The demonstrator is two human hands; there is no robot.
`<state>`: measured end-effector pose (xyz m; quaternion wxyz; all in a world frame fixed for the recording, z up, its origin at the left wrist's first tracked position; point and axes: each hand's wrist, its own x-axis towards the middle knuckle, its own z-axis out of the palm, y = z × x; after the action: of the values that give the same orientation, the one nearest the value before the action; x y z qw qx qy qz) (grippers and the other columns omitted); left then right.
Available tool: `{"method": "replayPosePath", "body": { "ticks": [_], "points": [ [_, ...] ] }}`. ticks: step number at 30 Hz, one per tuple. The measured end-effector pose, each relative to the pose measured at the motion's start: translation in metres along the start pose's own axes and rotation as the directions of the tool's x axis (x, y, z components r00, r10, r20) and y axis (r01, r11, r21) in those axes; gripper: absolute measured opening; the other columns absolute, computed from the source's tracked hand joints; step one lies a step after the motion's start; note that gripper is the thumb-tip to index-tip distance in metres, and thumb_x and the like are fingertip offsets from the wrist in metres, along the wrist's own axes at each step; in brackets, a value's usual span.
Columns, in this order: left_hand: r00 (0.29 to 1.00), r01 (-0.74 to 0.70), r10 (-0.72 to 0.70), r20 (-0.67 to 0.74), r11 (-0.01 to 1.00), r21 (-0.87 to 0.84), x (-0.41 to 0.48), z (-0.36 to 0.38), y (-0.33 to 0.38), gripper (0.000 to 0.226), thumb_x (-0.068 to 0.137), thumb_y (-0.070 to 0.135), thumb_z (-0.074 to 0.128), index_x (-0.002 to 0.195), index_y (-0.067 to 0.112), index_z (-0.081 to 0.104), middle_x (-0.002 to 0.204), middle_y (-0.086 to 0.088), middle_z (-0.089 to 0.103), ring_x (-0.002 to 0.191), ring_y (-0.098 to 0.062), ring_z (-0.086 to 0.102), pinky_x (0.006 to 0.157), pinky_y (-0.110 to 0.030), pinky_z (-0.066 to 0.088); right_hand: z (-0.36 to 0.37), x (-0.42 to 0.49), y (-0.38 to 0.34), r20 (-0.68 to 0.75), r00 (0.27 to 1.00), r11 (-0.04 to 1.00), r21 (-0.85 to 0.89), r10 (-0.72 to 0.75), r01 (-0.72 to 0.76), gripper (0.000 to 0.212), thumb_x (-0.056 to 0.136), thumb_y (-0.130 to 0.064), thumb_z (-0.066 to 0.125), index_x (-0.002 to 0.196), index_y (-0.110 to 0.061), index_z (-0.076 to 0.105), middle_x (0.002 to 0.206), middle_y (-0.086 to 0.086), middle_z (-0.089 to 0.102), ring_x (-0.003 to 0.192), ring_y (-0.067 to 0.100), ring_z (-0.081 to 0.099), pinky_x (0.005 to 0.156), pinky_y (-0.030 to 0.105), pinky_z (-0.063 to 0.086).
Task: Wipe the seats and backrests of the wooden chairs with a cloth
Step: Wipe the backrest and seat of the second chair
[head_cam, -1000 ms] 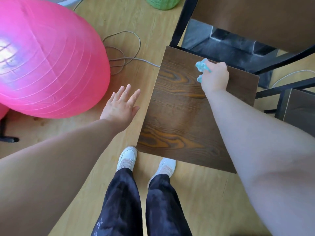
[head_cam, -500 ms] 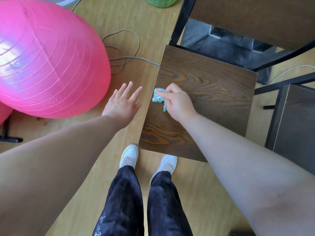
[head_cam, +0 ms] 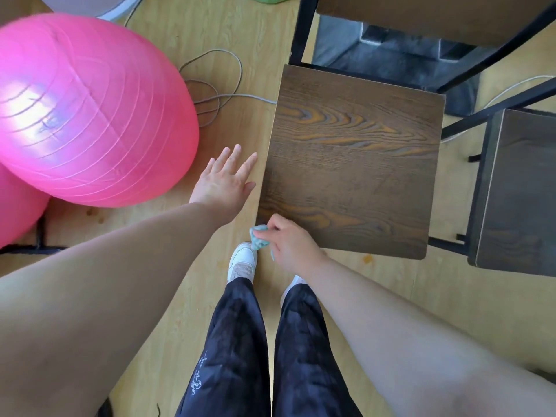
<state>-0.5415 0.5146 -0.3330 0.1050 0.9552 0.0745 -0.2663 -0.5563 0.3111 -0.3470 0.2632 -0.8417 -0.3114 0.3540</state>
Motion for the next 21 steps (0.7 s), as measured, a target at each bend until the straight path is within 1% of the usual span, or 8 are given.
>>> {"method": "replayPosePath", "body": {
  "ticks": [1,4,6,8,10,14,18,21],
  "points": [
    [1.000,-0.004,0.004,0.003,1.000,0.006,-0.002,-0.002,0.002,0.059,0.107,0.043,0.024,0.159,0.031,-0.002,0.167,-0.006,-0.005,0.153,-0.026,-0.005,0.124,-0.043,0.006,0.002,-0.002,-0.001,0.027,0.999,0.999,0.024,0.031,-0.032,0.024,0.091,-0.004,0.058,0.110,-0.014,0.068,0.087,-0.006,0.043,0.083,0.019,0.044,0.072,0.031,0.043],
    [1.000,-0.021,0.021,0.010,1.000,0.005,-0.006,-0.009,0.009,0.059,0.107,0.042,0.024,0.158,0.031,-0.002,0.167,-0.006,-0.007,0.153,-0.025,-0.006,0.125,-0.043,0.005,0.004,-0.007,-0.005,0.096,0.989,0.992,0.054,0.109,-0.114,0.039,0.092,0.001,0.052,0.119,-0.021,0.070,0.094,-0.005,0.044,0.086,0.013,0.045,0.078,0.028,0.044],
    [0.999,-0.033,0.032,0.015,0.999,0.021,-0.010,-0.012,0.014,0.058,0.107,0.042,0.023,0.158,0.030,-0.002,0.167,-0.006,-0.007,0.153,-0.025,-0.006,0.125,-0.043,0.005,0.001,-0.012,-0.007,0.148,0.971,0.971,0.118,0.189,-0.207,0.045,0.092,0.003,0.047,0.121,-0.023,0.070,0.098,-0.001,0.046,0.087,0.013,0.047,0.081,0.023,0.041],
    [0.999,-0.039,0.038,0.011,0.999,0.031,-0.013,-0.016,0.019,0.058,0.107,0.042,0.023,0.159,0.030,-0.001,0.167,-0.006,-0.007,0.153,-0.025,-0.006,0.125,-0.043,0.005,-0.006,-0.018,-0.010,0.192,0.949,0.948,0.149,0.250,-0.280,0.047,0.091,0.002,0.047,0.123,-0.025,0.069,0.103,0.003,0.048,0.089,0.014,0.048,0.080,0.018,0.035],
    [0.999,-0.051,0.050,0.007,0.998,0.035,-0.017,-0.024,0.025,0.058,0.107,0.041,0.023,0.159,0.030,-0.001,0.167,-0.006,-0.006,0.153,-0.025,-0.006,0.124,-0.043,0.005,-0.017,-0.027,-0.012,0.198,0.932,0.931,0.147,0.302,-0.333,0.045,0.093,-0.002,0.048,0.124,-0.027,0.068,0.104,0.001,0.048,0.091,0.013,0.048,0.079,0.016,0.032],
    [0.997,-0.078,0.078,0.002,0.996,0.051,-0.035,-0.054,0.040,0.058,0.107,0.041,0.024,0.159,0.030,-0.001,0.167,-0.006,-0.007,0.153,-0.025,-0.007,0.124,-0.043,0.005,-0.059,-0.054,-0.022,0.099,0.909,0.885,0.205,0.405,-0.417,0.041,0.095,-0.006,0.050,0.124,-0.029,0.068,0.105,-0.002,0.047,0.095,0.016,0.050,0.079,0.021,0.036],
    [0.992,-0.124,0.126,-0.028,0.990,0.062,-0.061,-0.104,0.060,0.058,0.107,0.041,0.024,0.159,0.030,-0.001,0.167,-0.006,-0.007,0.153,-0.025,-0.008,0.125,-0.044,0.005,-0.122,-0.078,-0.045,-0.034,0.890,0.877,0.194,0.455,-0.440,0.037,0.096,-0.008,0.053,0.124,-0.027,0.067,0.110,0.004,0.048,0.100,0.020,0.050,0.081,0.025,0.038],
    [0.981,-0.168,0.176,-0.083,0.982,0.089,-0.078,-0.152,0.076,0.058,0.107,0.041,0.024,0.159,0.029,0.000,0.167,-0.006,-0.005,0.153,-0.025,-0.008,0.125,-0.044,0.006,-0.169,-0.097,-0.069,-0.146,0.855,0.854,0.255,0.498,-0.454,0.036,0.096,-0.009,0.053,0.124,-0.027,0.068,0.110,0.004,0.047,0.101,0.022,0.052,0.078,0.025,0.039]
  ]
}}
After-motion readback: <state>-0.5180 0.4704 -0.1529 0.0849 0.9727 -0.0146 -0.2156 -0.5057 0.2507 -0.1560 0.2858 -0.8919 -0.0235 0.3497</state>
